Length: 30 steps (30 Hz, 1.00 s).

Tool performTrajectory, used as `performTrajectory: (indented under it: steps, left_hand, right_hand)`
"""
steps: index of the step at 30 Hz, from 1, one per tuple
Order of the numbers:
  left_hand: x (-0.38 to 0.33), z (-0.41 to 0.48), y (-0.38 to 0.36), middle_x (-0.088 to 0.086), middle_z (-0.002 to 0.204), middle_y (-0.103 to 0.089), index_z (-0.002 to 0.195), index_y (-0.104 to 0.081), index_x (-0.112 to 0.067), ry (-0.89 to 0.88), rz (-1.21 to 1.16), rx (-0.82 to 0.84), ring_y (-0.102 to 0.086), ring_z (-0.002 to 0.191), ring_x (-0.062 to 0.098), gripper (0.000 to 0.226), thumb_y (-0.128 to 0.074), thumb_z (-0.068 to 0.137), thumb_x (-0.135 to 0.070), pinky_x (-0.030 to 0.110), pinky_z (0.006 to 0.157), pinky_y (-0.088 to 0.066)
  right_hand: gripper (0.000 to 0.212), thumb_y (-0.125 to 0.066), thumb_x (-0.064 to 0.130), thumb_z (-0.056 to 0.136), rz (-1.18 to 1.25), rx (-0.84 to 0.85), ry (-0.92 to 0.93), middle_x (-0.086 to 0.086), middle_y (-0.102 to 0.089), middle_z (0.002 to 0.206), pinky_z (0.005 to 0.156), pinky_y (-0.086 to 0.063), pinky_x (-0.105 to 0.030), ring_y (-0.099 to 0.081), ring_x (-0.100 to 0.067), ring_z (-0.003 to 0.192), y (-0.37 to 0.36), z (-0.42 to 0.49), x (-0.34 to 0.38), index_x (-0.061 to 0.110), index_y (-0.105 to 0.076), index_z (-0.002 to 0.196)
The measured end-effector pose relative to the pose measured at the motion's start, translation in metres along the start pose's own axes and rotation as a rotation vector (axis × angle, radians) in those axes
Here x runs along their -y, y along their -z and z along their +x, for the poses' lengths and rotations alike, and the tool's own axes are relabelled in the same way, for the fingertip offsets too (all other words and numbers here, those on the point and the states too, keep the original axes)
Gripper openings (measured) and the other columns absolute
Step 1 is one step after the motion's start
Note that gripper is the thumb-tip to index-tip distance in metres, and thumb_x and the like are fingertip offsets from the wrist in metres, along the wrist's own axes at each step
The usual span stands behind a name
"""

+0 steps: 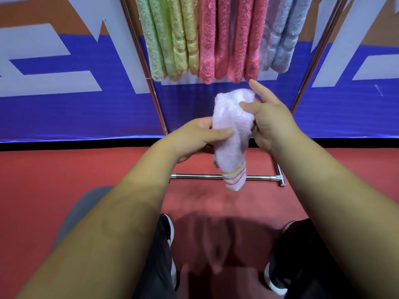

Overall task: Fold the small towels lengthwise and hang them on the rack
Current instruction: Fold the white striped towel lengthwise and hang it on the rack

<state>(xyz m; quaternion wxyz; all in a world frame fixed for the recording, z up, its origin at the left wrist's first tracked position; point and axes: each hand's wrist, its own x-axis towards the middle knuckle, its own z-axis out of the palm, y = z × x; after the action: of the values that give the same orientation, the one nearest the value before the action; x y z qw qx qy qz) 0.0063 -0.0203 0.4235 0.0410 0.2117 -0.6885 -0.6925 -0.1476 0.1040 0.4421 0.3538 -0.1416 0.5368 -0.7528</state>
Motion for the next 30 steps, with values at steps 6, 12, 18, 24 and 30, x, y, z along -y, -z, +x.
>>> performTrajectory:
  steps: [6, 12, 18, 24, 30]
  left_hand:
    - [0.01, 0.005, -0.004, 0.016, 0.122, -0.078, 0.122, -0.075, -0.005, -0.01, 0.18, -0.062, -0.071, 0.104, 0.017, 0.03, -0.081, 0.094, -0.014, 0.048, 0.107, -0.058]
    - [-0.003, 0.004, -0.008, 0.013, 0.136, -0.072, 0.14, -0.064, -0.008, -0.134, -0.062, -0.031, -0.069, 0.123, 0.026, 0.037, -0.068, 0.104, -0.012, 0.045, 0.107, -0.056]
    - [-0.013, -0.002, -0.006, 0.022, 0.139, -0.069, 0.144, -0.059, -0.006, -0.144, -0.177, -0.037, -0.069, 0.124, 0.032, 0.036, -0.06, 0.109, -0.012, 0.05, 0.106, -0.057]
    - [-0.017, -0.009, -0.004, 0.014, 0.129, -0.076, 0.135, -0.068, -0.009, -0.123, -0.088, -0.055, -0.073, 0.119, 0.032, 0.032, -0.068, 0.104, -0.016, 0.045, 0.097, -0.062]
    - [-0.009, -0.01, 0.013, 0.012, 0.091, -0.072, 0.088, -0.073, -0.017, -0.044, 0.034, -0.262, -0.063, 0.077, 0.025, 0.019, -0.081, 0.095, -0.032, 0.038, 0.071, -0.052]
  right_hand:
    - [0.055, -0.065, -0.003, 0.103, 0.25, -0.108, -0.041, -0.011, -0.076, 0.115, 0.09, -0.065, -0.037, -0.08, -0.022, 0.092, 0.001, 0.004, 0.008, 0.012, -0.053, 0.154]
    - [0.02, -0.062, 0.018, 0.105, 0.182, -0.058, -0.245, -0.023, -0.072, 0.109, 0.101, -0.059, -0.051, -0.071, -0.038, 0.099, 0.007, -0.002, 0.013, -0.001, -0.069, 0.105]
    - [0.043, -0.073, 0.021, 0.097, 0.066, 0.013, -0.347, -0.018, -0.072, 0.115, 0.102, -0.061, -0.055, -0.074, -0.034, 0.101, 0.004, -0.002, 0.004, -0.002, -0.069, 0.134]
    - [0.044, -0.057, -0.001, 0.106, 0.105, 0.065, -0.307, -0.019, -0.073, 0.132, 0.083, -0.068, -0.045, -0.078, -0.032, 0.11, 0.0, -0.001, -0.006, 0.006, -0.058, 0.149]
    - [0.05, -0.051, -0.012, 0.104, 0.182, -0.028, -0.131, -0.01, -0.076, 0.122, 0.08, -0.068, -0.042, -0.082, -0.026, 0.099, -0.002, 0.007, -0.006, 0.019, -0.065, 0.141]
